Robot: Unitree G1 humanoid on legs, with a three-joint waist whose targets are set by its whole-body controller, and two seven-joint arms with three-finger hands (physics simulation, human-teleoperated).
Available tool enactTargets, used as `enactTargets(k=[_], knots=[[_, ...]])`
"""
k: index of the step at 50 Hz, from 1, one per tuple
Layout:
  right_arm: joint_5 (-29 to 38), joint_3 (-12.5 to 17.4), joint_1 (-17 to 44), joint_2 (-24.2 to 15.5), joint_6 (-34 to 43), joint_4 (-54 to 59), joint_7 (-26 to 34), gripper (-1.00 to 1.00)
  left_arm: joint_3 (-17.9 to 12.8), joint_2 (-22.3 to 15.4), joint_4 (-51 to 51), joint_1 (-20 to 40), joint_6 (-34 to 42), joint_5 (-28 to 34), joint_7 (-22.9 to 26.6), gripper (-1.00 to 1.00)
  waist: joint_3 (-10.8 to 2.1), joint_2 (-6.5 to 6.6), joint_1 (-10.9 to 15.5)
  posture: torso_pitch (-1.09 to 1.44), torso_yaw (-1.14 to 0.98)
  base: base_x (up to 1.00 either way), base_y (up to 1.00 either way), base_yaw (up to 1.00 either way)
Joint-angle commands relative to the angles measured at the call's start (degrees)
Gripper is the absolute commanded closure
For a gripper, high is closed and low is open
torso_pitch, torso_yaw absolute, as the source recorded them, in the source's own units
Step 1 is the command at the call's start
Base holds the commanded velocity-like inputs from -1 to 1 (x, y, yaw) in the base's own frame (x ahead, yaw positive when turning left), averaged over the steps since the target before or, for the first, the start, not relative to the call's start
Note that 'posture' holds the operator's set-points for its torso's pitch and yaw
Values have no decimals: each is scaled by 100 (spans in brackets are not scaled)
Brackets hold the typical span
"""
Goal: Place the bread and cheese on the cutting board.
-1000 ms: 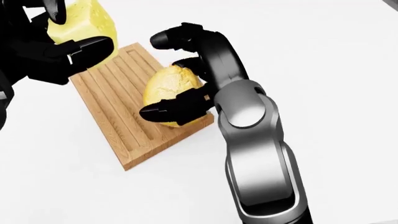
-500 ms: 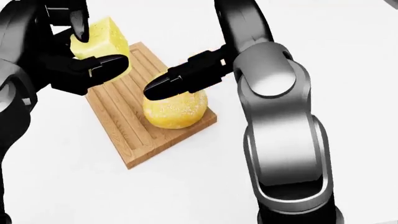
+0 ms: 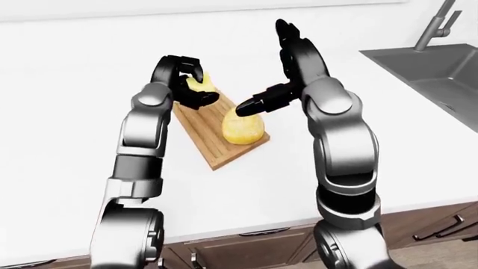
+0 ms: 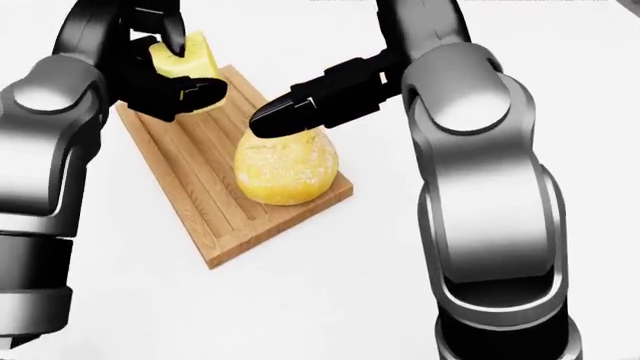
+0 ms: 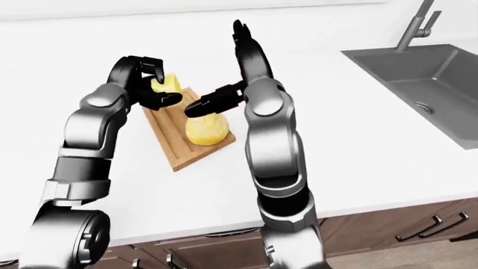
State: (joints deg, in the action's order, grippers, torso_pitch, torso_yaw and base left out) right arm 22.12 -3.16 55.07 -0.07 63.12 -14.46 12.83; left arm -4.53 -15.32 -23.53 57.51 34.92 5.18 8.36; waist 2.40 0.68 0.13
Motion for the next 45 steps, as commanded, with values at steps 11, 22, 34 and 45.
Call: enactTargets(k=[11, 22, 34, 45], knots=[[-166, 31, 179, 47, -59, -236, -187, -100, -116, -56, -972, 435, -1074, 269, -122, 86, -205, 12, -9, 0, 0, 0, 0, 0], [-233, 15, 155, -7, -82, -201, -225, -100, -146, -98, -1234, 511, -1190, 280, -177, 38, -200, 17, -16, 0, 0, 0, 0, 0], [-256, 5, 28, 7, -186, -178, -266, -100, -155, -86, -1237, 494, -1192, 197, -174, 4, -196, 25, -16, 0, 0, 0, 0, 0], [-257, -5, -140, 34, -249, -230, -285, -100, -121, -47, -1216, 425, -1251, 181, -130, -100, -205, 20, -14, 0, 0, 0, 0, 0]])
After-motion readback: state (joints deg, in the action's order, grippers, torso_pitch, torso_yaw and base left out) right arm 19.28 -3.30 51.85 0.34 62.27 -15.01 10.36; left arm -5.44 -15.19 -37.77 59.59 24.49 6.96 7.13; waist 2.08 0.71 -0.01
